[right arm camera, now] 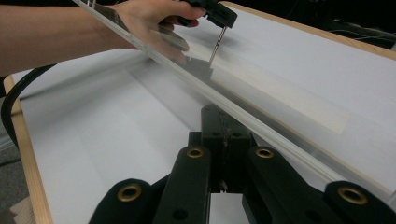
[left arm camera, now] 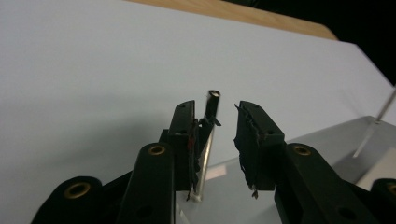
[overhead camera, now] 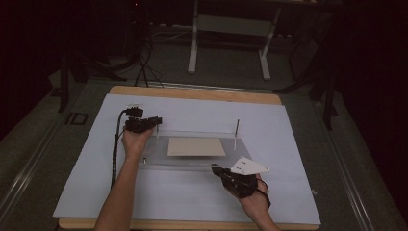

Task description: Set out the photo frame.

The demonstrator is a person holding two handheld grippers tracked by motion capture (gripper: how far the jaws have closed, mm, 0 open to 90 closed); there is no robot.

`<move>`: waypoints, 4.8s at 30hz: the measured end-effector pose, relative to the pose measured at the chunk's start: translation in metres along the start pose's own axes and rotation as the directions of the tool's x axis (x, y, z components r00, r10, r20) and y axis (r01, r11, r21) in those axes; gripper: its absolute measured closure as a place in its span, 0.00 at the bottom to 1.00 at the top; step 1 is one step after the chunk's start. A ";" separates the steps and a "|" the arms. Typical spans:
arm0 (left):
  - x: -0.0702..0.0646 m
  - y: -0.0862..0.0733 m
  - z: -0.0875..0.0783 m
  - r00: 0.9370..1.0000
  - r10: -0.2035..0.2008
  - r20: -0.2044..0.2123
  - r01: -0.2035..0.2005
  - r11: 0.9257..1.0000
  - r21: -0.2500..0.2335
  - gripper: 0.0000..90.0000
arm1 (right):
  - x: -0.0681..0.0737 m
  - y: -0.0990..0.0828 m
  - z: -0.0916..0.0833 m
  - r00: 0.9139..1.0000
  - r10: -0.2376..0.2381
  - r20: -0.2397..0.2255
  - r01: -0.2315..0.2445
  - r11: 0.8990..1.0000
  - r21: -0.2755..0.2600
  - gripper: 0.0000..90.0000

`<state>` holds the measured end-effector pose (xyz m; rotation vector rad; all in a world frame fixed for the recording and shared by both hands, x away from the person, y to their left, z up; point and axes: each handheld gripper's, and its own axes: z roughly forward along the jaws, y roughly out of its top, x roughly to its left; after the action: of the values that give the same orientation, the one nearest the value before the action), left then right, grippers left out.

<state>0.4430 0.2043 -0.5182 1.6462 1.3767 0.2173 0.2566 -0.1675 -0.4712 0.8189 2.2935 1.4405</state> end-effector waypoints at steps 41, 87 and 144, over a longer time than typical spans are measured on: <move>-0.006 -0.049 -0.089 0.978 0.202 -0.041 -0.206 0.972 -0.112 0.65 | -0.009 0.021 -0.001 1.000 -0.007 0.009 0.007 1.000 -0.016 1.00; -0.021 -0.055 -0.096 0.948 0.319 -0.006 -0.317 0.940 -0.123 0.53 | -0.027 0.051 -0.001 0.999 0.024 0.027 -0.023 0.998 -0.051 1.00; -0.057 -0.015 -0.078 0.893 0.448 0.031 -0.435 0.880 -0.189 0.44 | -0.059 0.062 0.006 0.992 0.013 0.127 -0.009 1.000 -0.029 0.79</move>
<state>0.3624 0.1964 -0.4637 1.7778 0.8791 0.5259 0.3250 -0.1787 -0.4212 0.8893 2.1729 1.3806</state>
